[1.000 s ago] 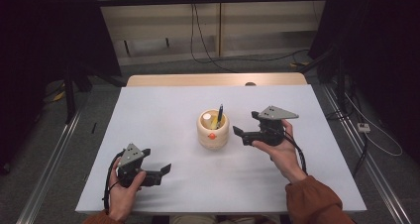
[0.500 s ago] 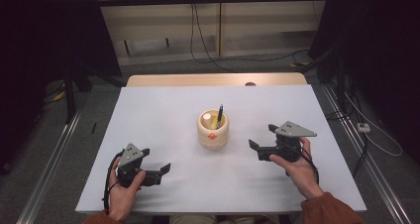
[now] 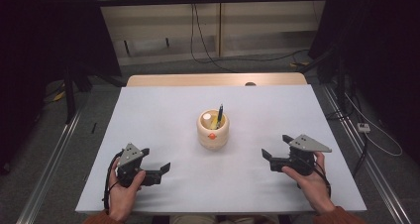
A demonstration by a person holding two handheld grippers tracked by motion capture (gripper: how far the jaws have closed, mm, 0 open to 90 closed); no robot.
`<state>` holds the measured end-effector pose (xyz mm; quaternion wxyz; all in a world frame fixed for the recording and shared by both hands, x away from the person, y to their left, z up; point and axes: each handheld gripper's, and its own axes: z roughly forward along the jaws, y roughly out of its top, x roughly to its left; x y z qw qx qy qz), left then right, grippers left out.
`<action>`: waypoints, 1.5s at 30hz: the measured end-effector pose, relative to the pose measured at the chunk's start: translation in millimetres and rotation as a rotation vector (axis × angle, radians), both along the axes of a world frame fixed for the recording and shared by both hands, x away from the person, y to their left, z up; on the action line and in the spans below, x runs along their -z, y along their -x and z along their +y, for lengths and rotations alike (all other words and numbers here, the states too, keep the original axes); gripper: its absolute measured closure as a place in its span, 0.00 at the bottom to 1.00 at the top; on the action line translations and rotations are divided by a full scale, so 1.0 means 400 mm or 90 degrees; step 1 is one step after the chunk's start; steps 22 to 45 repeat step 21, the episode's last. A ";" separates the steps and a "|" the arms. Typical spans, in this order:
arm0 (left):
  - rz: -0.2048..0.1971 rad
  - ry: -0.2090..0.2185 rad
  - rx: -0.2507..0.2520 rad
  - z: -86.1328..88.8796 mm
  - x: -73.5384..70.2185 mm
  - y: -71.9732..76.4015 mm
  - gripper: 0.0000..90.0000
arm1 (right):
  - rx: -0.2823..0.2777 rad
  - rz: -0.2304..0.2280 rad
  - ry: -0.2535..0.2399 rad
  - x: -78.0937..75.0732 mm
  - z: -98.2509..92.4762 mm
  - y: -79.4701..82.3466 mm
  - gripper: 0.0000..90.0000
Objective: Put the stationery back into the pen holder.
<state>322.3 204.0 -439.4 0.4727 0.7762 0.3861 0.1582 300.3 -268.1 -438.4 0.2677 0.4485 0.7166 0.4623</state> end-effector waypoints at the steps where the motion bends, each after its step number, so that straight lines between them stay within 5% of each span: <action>1: 0.000 -0.001 -0.001 0.001 0.000 0.000 0.06 | 0.000 0.001 0.001 0.001 -0.002 0.003 0.10; 12: -0.005 0.000 -0.004 0.010 -0.008 0.003 0.06 | 0.029 -0.001 -0.010 0.027 -0.029 0.038 0.09; 21: 0.000 0.022 -0.017 0.023 -0.011 -0.001 0.06 | 0.034 0.000 -0.013 0.030 -0.032 0.035 0.09; 45: 0.000 0.022 -0.017 0.023 -0.011 -0.001 0.06 | 0.034 0.000 -0.013 0.030 -0.032 0.035 0.09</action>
